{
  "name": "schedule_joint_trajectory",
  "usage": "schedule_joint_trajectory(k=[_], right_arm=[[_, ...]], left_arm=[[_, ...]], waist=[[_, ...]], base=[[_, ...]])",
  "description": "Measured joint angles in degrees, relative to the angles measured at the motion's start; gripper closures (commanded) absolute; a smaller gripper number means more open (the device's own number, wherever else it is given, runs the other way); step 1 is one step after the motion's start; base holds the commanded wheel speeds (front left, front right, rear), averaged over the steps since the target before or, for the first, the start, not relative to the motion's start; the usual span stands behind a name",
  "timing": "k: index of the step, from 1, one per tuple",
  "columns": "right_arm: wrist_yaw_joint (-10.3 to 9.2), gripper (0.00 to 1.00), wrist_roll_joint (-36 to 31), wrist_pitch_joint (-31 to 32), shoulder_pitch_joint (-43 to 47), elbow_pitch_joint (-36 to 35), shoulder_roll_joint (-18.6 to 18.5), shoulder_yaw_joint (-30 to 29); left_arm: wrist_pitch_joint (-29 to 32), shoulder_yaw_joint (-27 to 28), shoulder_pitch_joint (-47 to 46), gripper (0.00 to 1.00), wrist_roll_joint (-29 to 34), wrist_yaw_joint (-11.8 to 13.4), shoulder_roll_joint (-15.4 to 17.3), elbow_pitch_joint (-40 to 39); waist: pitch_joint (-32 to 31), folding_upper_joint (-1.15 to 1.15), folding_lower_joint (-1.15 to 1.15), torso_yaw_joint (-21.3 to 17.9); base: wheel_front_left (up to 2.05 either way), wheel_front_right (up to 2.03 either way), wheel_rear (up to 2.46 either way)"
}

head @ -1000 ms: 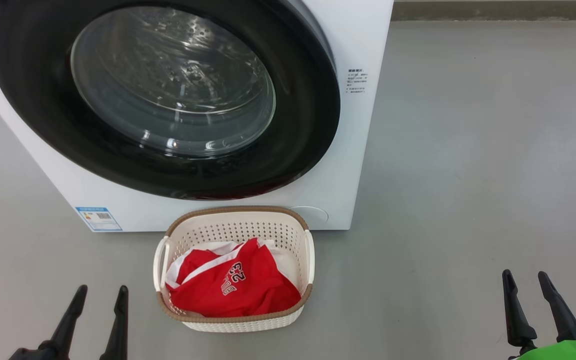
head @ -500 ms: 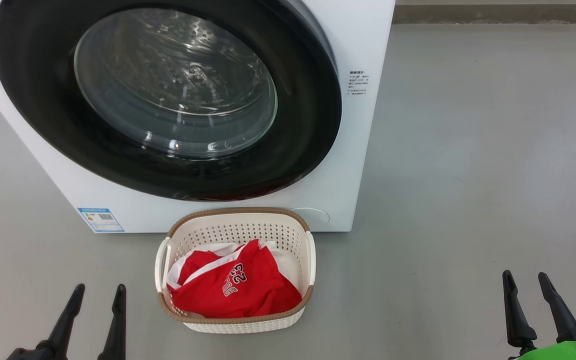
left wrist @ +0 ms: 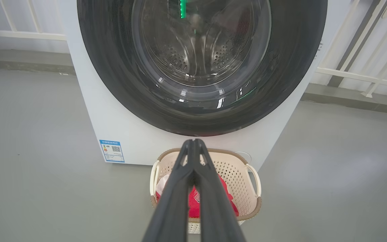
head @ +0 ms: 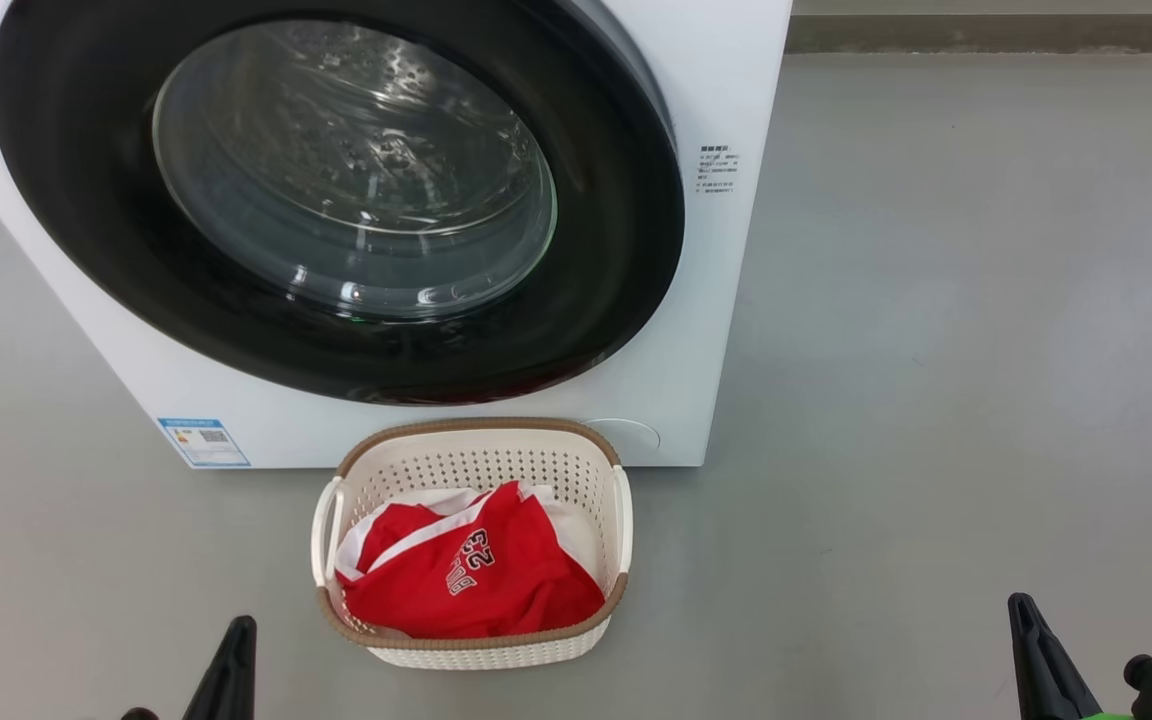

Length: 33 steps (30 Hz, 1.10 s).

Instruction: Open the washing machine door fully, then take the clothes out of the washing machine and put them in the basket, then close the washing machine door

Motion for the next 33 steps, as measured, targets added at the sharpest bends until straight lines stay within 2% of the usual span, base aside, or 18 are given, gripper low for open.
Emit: schedule_joint_trajectory(k=[33], right_arm=[[0.00,1.00,18.96,5.56,-1.57,-1.04,-0.02,0.01]], left_arm=[[5.14,0.49,-0.60,1.00,-20.81,0.00,-0.73,0.59]], waist=[[-0.50,0.00,0.01,-0.42]], base=[[0.00,0.00,0.00]])
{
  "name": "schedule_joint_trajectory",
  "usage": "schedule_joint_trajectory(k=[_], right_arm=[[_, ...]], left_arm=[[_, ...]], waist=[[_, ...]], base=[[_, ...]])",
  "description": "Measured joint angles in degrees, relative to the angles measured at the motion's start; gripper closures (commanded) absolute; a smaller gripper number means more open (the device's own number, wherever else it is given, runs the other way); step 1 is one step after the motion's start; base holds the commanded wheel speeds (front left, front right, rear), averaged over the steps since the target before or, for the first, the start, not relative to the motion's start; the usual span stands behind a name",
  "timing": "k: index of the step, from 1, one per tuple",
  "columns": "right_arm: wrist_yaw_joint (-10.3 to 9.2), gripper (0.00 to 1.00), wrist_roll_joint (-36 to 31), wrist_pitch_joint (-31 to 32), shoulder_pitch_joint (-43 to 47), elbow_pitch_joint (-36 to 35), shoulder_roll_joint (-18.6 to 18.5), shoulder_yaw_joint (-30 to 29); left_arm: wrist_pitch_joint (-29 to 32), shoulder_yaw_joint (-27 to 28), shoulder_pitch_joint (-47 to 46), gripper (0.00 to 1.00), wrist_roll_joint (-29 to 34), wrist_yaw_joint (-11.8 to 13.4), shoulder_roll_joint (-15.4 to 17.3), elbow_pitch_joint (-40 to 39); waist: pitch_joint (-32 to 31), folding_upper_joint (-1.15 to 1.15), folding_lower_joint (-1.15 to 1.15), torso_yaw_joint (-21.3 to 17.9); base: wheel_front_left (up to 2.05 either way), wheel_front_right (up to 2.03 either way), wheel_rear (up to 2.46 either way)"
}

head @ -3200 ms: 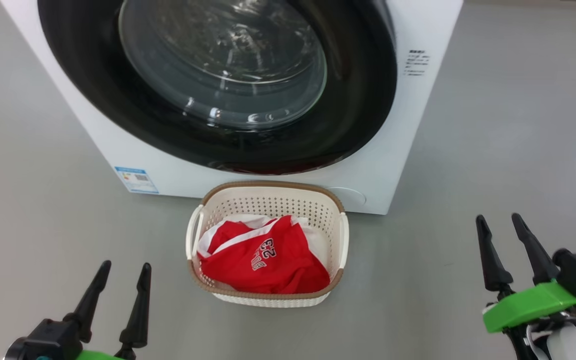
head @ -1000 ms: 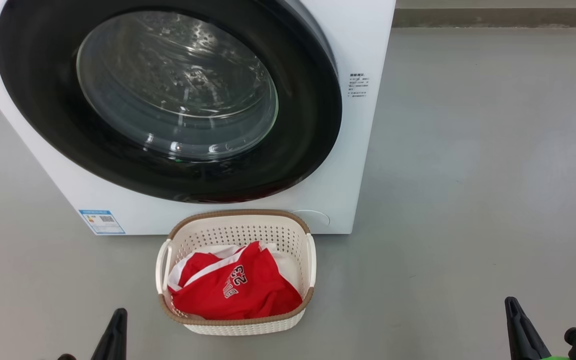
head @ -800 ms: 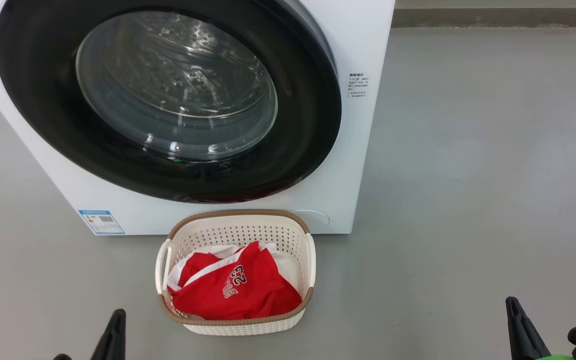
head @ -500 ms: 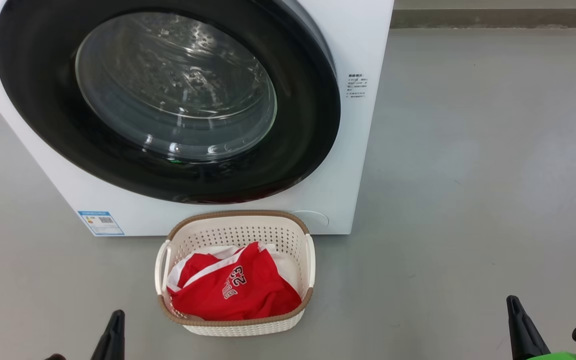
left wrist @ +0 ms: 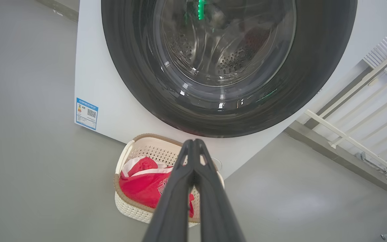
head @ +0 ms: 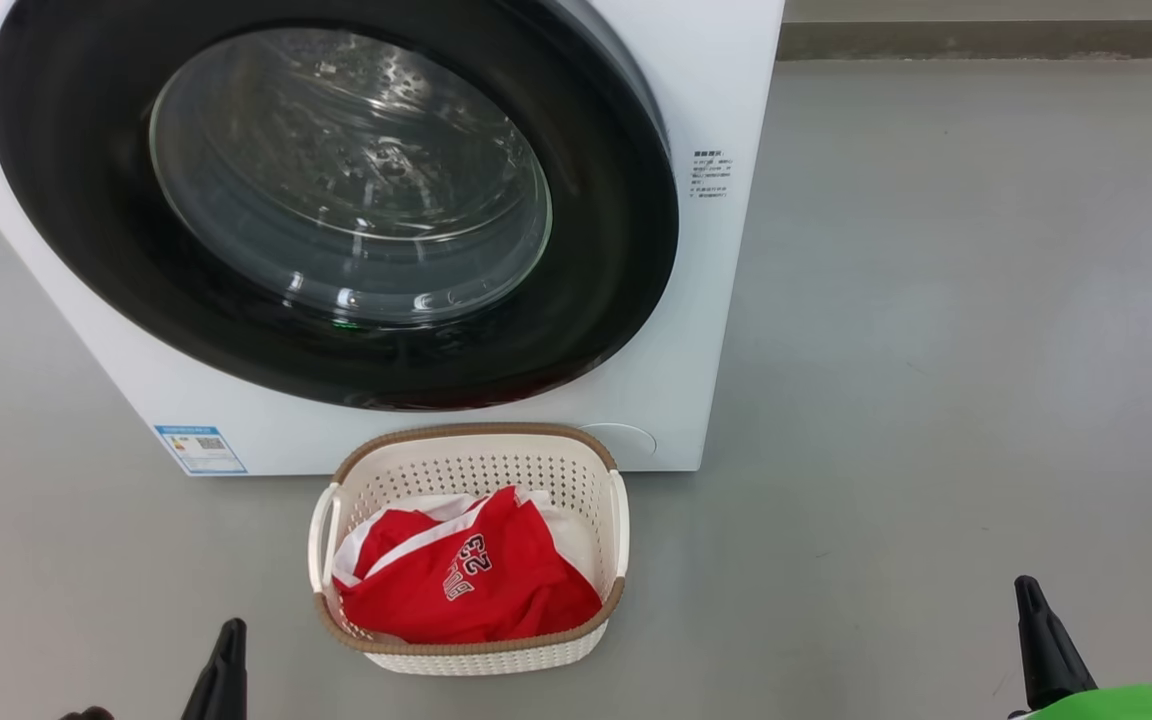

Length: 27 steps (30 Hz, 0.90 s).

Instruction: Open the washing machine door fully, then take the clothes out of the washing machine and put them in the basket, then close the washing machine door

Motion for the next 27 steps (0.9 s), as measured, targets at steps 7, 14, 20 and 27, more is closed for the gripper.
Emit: schedule_joint_trajectory(k=[7,14,20,27], right_arm=[[0.00,1.00,4.01,1.05,-0.20,-0.31,-0.01,0.02],[0.00,1.00,7.98,2.33,-0.58,-0.59,-0.01,0.04],[-0.01,1.00,11.26,3.35,-1.55,-0.87,-0.03,0.04],[-0.01,1.00,15.25,4.38,-1.77,-1.00,-0.04,0.05]], left_arm=[[1.42,0.15,-0.40,1.00,-4.22,0.00,-0.38,0.03],[2.49,0.34,-1.22,1.00,-8.34,0.00,-0.54,0.19],[3.49,0.47,-1.41,1.00,-11.96,0.00,-0.73,0.26],[4.53,0.67,-2.33,1.00,-16.10,0.00,-0.82,0.34]], waist=[[-0.10,0.00,0.00,-0.09],[-0.21,0.00,0.00,-0.17],[-0.30,0.00,0.00,-0.25],[-0.40,0.00,0.00,-0.33]], base=[[0.00,0.00,0.00],[0.00,0.00,0.00],[0.00,0.00,0.00],[0.00,0.00,0.00]])
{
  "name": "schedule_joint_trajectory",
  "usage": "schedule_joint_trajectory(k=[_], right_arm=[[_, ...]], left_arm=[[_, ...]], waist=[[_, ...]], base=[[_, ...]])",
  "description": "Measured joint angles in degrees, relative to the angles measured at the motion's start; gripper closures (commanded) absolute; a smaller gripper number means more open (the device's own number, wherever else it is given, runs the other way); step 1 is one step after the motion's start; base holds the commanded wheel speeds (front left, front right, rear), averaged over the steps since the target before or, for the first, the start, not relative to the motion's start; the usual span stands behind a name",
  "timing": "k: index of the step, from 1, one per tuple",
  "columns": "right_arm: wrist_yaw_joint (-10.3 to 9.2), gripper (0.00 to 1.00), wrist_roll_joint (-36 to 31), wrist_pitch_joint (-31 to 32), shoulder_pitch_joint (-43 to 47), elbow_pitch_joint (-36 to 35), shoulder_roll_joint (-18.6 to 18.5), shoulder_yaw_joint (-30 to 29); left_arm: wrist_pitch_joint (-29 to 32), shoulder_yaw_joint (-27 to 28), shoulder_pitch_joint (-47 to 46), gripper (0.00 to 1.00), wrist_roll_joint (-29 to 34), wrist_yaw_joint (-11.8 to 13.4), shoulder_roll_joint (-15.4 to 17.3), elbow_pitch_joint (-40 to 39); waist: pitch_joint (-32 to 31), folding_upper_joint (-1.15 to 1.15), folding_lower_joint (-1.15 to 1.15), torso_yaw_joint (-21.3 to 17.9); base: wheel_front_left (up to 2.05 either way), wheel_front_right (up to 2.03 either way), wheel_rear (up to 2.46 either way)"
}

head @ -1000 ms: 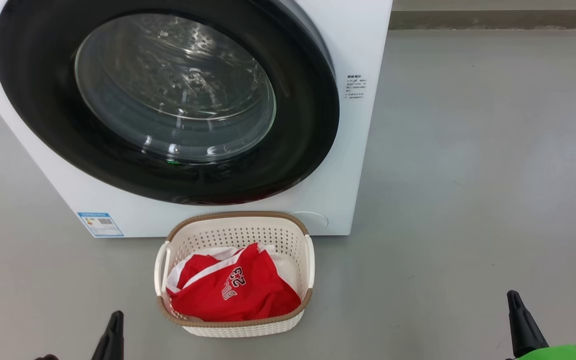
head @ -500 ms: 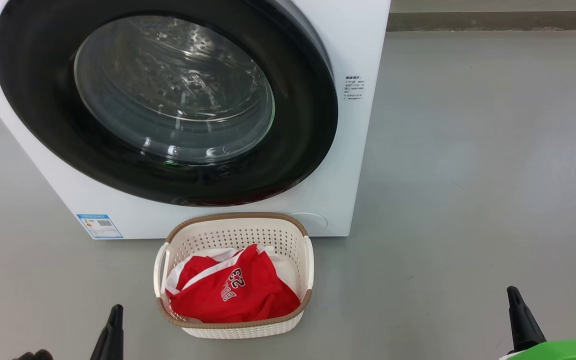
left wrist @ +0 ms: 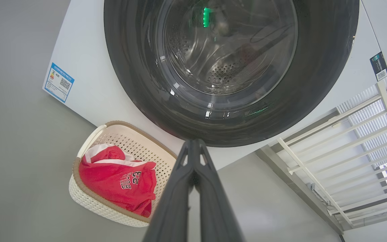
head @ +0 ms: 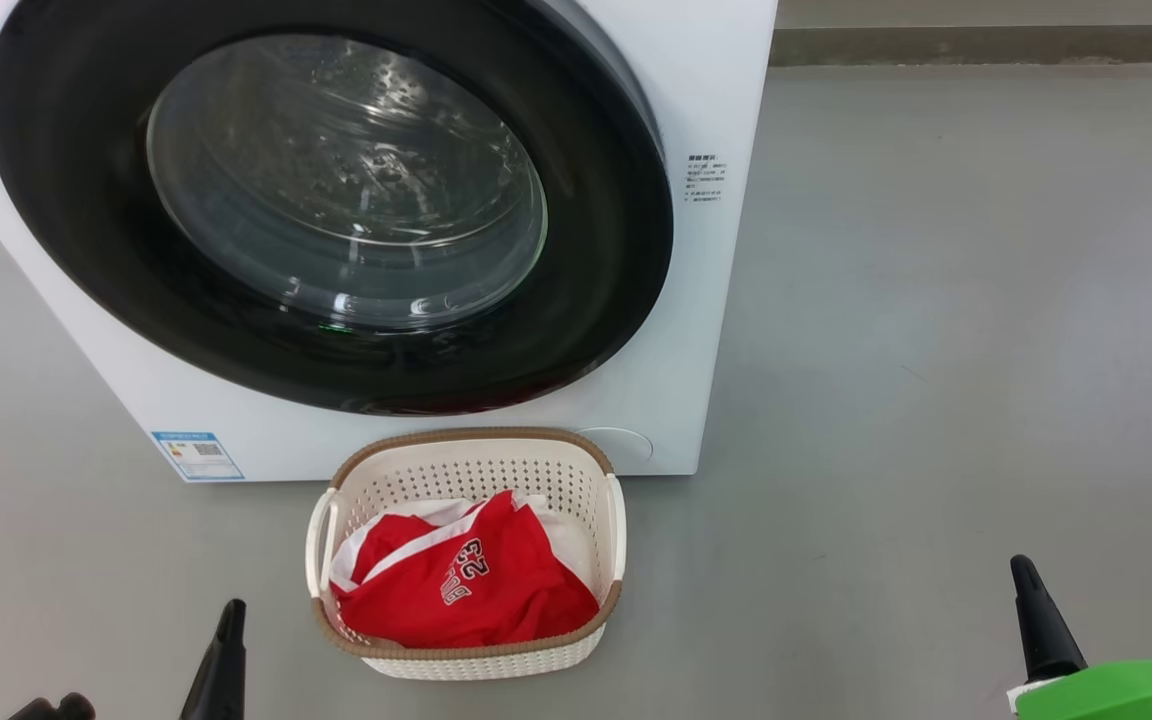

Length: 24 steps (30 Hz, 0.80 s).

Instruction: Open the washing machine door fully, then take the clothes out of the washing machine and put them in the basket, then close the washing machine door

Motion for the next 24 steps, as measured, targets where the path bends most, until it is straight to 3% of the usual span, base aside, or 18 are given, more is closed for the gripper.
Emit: schedule_joint_trajectory(k=[24], right_arm=[[0.00,1.00,12.67,3.75,-2.03,-0.91,-0.10,0.08]], left_arm=[[3.83,0.53,-1.44,1.00,-14.00,0.00,-0.80,0.41]], waist=[[-0.34,0.00,0.00,-0.28]], base=[[0.00,0.00,0.00]])
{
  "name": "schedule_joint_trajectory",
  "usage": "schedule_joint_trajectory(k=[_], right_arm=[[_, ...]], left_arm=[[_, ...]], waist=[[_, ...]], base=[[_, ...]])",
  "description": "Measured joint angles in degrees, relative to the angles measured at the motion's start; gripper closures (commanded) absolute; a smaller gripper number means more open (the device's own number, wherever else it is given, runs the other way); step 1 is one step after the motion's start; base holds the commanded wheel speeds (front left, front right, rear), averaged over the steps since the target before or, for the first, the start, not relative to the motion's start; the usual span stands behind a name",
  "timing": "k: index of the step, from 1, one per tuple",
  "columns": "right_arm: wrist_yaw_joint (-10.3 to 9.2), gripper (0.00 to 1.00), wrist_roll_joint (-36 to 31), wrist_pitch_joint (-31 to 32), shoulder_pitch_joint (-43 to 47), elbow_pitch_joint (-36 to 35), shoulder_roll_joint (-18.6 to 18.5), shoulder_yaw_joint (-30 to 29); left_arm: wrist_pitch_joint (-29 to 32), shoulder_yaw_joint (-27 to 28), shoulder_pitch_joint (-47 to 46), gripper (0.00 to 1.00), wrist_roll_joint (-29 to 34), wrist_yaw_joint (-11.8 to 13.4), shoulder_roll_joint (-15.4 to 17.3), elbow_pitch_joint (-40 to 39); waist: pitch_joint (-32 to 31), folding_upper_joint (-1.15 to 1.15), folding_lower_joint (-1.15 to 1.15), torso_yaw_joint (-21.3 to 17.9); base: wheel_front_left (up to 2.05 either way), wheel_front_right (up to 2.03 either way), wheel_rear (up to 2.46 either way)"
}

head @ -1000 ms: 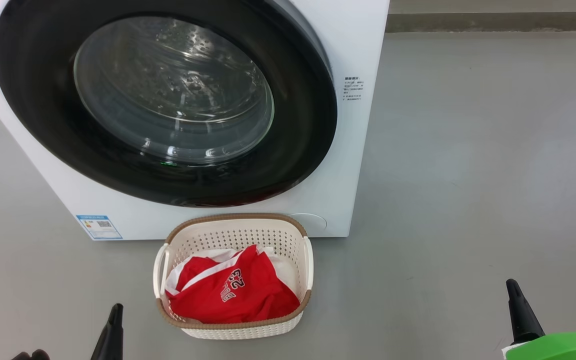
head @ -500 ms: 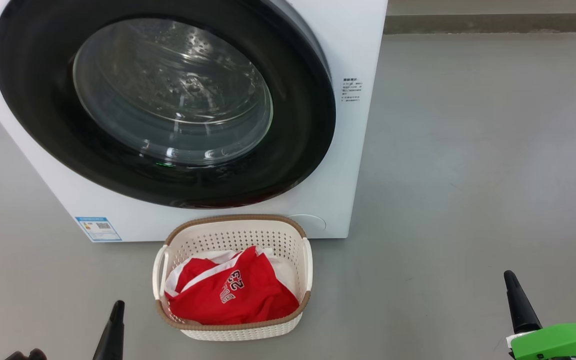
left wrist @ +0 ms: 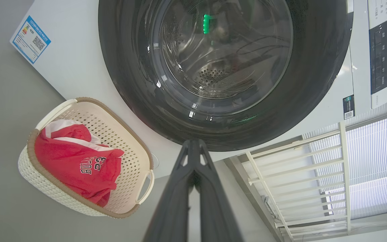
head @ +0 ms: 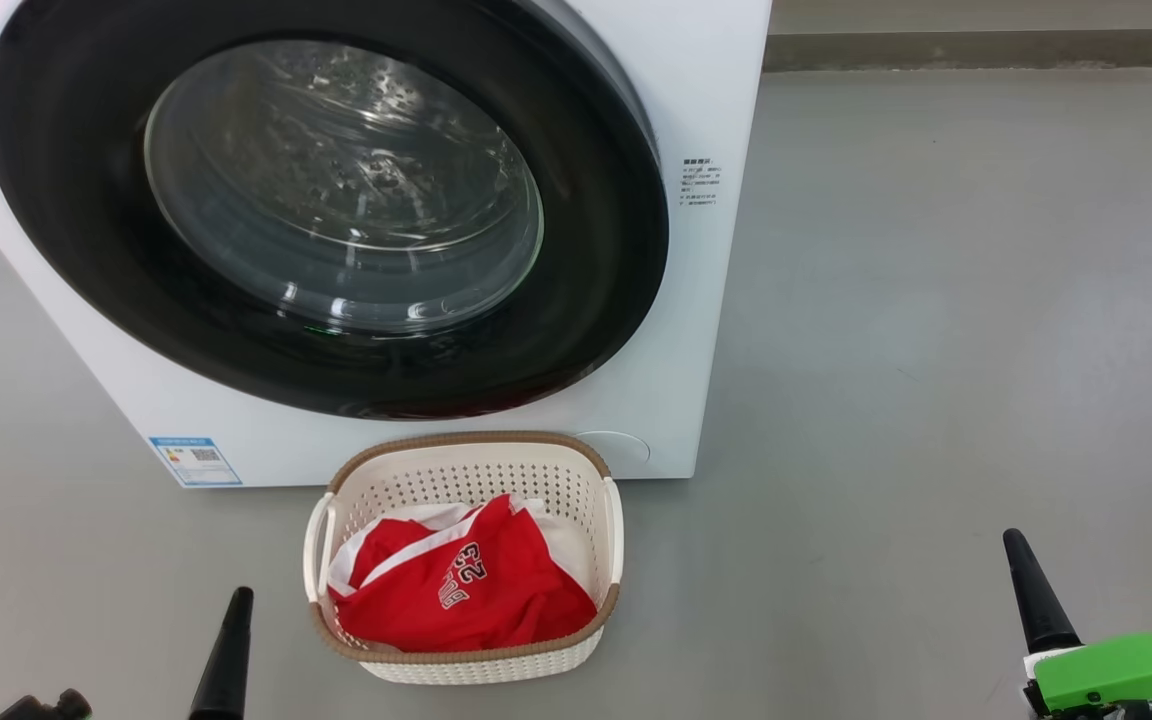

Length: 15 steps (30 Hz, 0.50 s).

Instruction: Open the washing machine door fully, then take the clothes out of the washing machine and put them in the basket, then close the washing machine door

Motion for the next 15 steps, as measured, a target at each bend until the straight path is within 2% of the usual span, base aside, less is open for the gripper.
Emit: schedule_joint_trajectory(k=[15], right_arm=[[-0.01,1.00,8.16,2.53,-1.29,-0.59,-0.11,0.04]], left_arm=[[2.22,0.31,-1.21,1.00,-9.40,0.00,-0.65,0.29]], waist=[[-0.22,0.00,0.00,-0.18]], base=[[0.00,0.00,0.00]])
